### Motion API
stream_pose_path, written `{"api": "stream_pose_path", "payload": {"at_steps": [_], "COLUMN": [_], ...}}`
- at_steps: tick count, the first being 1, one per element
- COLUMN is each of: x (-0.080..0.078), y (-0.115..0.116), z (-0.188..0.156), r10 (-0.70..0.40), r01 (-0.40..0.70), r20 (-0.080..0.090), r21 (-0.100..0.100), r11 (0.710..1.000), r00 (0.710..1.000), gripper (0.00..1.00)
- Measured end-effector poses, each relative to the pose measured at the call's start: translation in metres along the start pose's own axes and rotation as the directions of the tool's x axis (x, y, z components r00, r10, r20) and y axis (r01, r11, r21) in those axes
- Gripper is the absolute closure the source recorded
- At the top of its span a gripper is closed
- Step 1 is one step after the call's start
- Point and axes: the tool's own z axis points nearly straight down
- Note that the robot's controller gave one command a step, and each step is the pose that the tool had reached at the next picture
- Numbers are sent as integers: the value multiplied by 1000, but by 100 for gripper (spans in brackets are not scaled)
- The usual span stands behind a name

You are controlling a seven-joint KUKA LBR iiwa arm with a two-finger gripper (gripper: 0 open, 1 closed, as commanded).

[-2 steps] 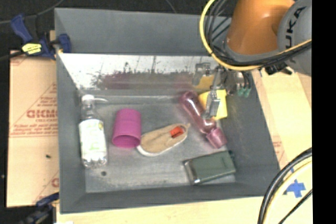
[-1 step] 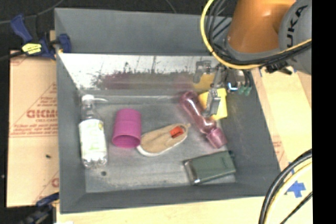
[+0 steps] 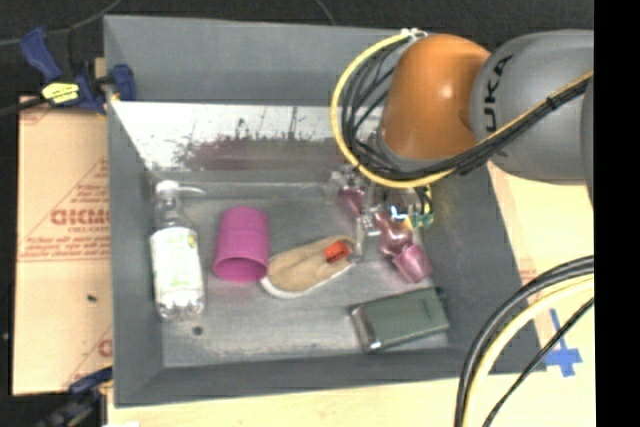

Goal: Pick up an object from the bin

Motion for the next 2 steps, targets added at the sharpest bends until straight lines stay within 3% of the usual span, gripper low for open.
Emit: {"api": "stream_pose_path", "payload": {"at_steps": [1,2], "x": [-2,8], "y": [50,36], "z": [-12,40], "r10": [-287,-204], "r01": [287,204], "r20": [8,-1], "r21": [2,-1], "r11": [958,979], "r00": [958,979], "gripper": [0,0]}}
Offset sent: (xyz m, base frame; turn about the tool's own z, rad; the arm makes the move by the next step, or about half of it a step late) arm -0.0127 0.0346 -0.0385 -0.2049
